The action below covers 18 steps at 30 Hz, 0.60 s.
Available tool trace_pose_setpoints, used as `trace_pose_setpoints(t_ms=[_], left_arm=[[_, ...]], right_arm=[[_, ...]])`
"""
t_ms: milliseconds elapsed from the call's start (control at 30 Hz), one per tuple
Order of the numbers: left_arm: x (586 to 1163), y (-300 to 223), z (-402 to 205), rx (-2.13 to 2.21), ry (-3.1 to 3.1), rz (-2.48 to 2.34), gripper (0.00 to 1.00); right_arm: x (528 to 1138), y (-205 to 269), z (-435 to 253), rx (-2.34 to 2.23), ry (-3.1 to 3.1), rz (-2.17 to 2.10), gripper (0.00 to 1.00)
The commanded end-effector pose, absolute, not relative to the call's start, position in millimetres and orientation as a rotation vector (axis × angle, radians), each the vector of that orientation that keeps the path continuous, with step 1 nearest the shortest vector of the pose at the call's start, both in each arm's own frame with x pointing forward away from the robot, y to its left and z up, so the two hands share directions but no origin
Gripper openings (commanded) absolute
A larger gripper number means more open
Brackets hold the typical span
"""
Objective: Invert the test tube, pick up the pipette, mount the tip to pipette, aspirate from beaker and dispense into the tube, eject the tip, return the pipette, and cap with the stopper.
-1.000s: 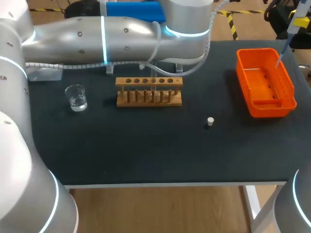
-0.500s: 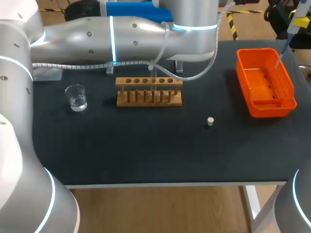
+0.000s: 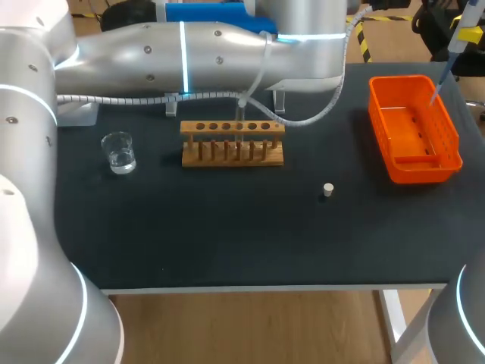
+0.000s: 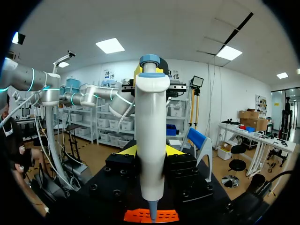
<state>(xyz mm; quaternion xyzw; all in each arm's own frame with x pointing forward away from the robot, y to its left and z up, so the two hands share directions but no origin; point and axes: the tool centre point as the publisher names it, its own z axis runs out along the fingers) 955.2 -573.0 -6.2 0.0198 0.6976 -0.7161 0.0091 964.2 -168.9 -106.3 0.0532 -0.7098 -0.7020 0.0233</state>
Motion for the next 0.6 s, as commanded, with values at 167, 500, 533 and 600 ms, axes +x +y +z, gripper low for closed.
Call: trace_pose_setpoints(t_ms=[167, 500, 533, 600], left_arm=[[959.3, -578.5, -9.1, 0.06, 2.185, -2.228, 0.0], [961.7, -581.6, -15.0, 0.061, 2.199, -2.233, 0.0], [961.7, -581.8, -15.4, 0.06, 2.2, -2.233, 0.0], [962.2, -582.1, -16.6, 0.058, 2.203, -2.234, 0.0]], right_arm=[[964.5, -169.5, -105.4, 0.167, -2.201, -2.169, 0.0], [964.5, -169.5, -105.4, 0.167, -2.201, -2.169, 0.0], [964.5, -169.5, -105.4, 0.167, -2.201, -2.169, 0.0], [964.5, -169.5, -105.4, 0.167, -2.201, -2.169, 0.0]])
